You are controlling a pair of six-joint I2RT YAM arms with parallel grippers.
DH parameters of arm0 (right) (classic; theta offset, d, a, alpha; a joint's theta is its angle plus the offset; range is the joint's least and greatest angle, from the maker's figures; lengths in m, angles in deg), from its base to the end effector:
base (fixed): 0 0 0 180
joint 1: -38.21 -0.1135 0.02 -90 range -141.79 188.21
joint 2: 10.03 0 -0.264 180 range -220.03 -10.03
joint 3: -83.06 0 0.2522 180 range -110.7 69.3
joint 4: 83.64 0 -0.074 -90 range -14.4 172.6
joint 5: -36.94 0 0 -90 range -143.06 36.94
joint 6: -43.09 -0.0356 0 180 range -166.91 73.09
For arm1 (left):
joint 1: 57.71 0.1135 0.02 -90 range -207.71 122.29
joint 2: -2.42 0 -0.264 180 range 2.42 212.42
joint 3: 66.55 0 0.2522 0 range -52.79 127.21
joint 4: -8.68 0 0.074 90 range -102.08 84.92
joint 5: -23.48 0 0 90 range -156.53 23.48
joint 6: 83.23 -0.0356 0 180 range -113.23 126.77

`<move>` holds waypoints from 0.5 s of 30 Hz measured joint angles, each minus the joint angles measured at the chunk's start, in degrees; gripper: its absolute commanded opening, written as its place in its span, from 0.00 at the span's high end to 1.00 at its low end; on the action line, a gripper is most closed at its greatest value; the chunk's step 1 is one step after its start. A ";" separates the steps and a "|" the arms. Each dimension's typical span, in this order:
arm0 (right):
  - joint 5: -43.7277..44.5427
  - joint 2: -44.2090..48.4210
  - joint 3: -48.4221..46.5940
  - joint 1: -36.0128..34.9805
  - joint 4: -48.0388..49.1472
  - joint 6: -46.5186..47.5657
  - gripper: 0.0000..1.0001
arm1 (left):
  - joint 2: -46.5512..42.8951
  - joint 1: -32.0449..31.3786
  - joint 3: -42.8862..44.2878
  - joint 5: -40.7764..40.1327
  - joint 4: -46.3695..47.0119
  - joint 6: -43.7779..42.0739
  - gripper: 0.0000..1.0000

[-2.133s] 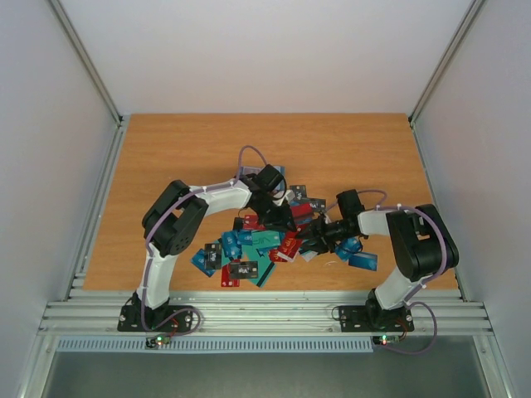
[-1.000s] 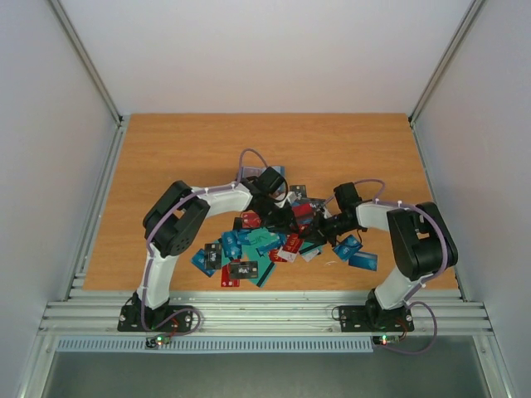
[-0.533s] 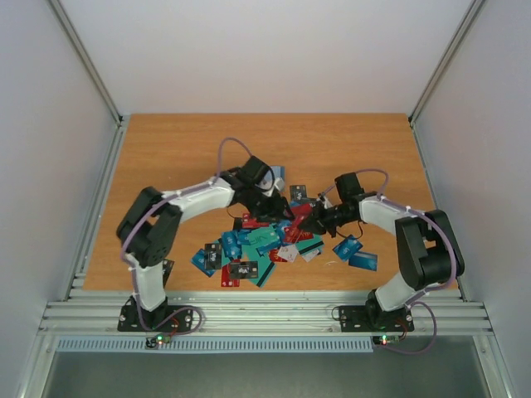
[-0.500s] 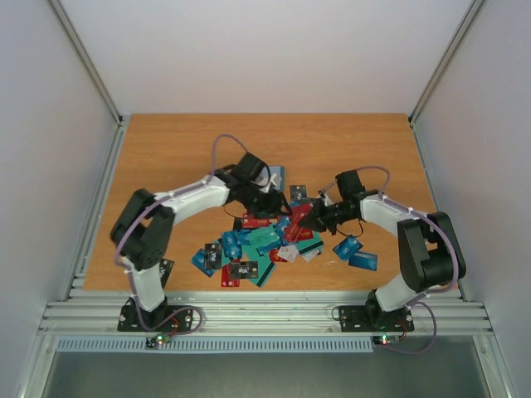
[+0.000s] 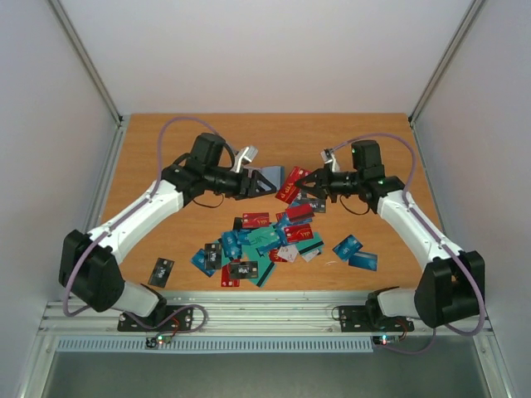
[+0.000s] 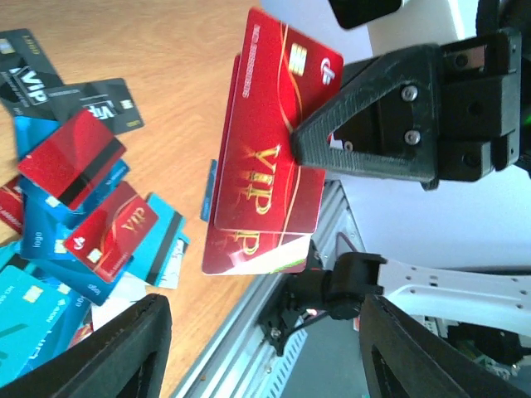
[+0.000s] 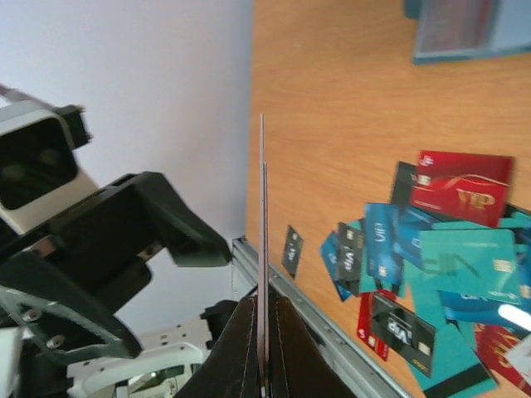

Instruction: Put the credit cards into the card holder

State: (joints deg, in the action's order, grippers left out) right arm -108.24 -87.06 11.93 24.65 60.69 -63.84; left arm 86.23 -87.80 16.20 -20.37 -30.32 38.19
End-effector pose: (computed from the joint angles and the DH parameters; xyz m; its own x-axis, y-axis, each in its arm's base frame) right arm 0.2675 0.0946 0.2823 -0.8299 -0.0291 -0.5571 -0.5114 0.4386 0.7390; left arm 0.2633 -0.1822 0.3078 -0.9052 0.1071 -0.4112 0.4136 0.4436 -0.7951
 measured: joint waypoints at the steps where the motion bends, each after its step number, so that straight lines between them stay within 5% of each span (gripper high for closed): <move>1: -0.61 0.74 -0.35 0.00 0.74 -0.39 0.99 | -0.61 0.07 0.07 0.87 -0.17 -0.37 0.37; 15: -6.91 4.50 -4.42 0.00 9.57 -5.01 0.99 | -3.41 1.14 2.38 10.40 1.66 -0.74 0.50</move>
State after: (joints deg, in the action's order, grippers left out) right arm -115.15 -82.56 7.52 24.65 70.26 -68.85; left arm 82.82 -86.66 18.58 -9.97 -28.66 37.44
